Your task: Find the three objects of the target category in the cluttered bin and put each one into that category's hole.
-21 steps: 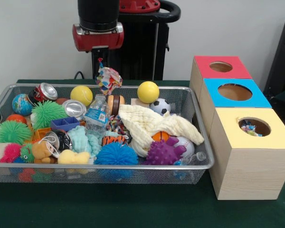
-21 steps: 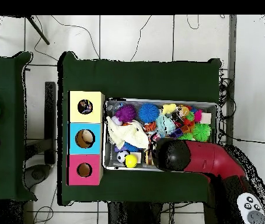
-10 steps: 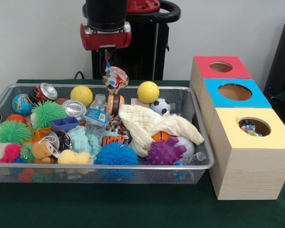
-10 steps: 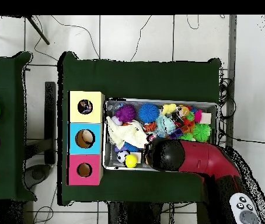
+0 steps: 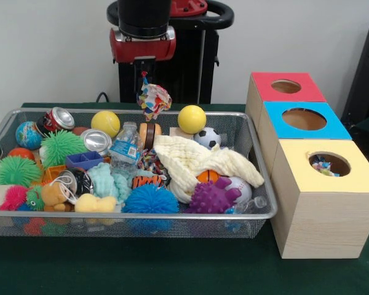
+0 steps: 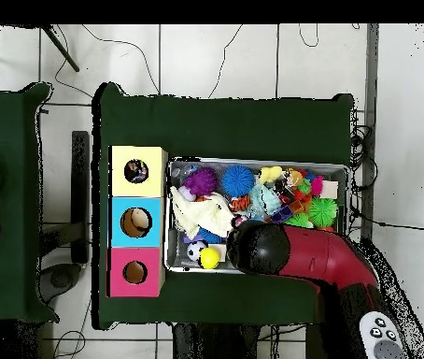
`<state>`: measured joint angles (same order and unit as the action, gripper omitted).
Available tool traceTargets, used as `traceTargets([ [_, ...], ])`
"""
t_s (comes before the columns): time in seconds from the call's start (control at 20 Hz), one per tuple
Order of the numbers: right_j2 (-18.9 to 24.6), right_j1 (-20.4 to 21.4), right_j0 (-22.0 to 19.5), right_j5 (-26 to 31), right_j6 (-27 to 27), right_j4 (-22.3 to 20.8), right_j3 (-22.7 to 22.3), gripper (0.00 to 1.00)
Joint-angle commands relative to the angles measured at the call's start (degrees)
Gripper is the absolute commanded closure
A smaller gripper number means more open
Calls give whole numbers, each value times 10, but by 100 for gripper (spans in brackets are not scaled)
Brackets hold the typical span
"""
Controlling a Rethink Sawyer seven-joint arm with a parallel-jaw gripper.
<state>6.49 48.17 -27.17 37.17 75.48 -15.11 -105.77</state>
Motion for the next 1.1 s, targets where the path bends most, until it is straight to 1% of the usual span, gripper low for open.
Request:
traceTargets([
  [0.05, -17, 1, 18, 38, 125, 29, -6, 100],
  [0.4, -36, 3, 34, 41, 128, 46, -3, 100],
  [0.8, -63, 15, 46, 68, 128, 70, 9, 100],
  [1.1, -82, 27, 51, 73, 130, 91, -2, 100],
])
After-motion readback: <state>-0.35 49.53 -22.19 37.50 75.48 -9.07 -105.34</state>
